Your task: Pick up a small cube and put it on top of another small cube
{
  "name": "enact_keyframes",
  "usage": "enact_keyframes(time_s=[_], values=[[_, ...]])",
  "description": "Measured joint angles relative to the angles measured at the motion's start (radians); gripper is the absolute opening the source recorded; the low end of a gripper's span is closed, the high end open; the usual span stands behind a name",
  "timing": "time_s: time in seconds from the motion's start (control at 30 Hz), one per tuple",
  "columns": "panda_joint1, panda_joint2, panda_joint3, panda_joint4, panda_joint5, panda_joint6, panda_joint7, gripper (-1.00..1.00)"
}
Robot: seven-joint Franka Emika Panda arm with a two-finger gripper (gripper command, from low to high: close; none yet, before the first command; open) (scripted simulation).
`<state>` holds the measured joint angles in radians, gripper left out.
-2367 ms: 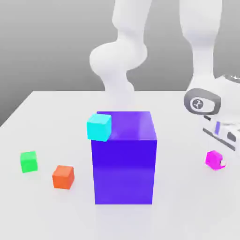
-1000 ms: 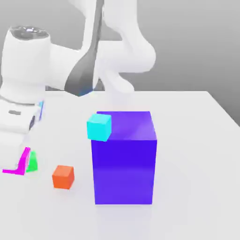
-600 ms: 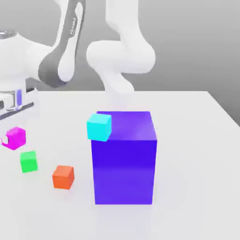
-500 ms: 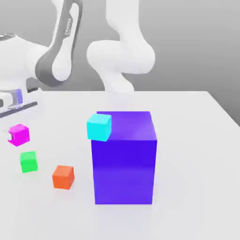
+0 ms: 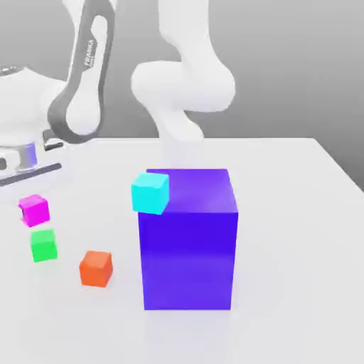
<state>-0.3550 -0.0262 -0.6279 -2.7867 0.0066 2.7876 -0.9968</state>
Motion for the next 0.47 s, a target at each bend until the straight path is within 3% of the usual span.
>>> enact_keyframes(time_s=[0.43,0.47], values=[[-0.023,0.157,0.088,0.010,0.274,0.094,-0.198,-1.00],[-0.030,0.167,0.099,0.010,0.289,0.100,-0.208,1.00]])
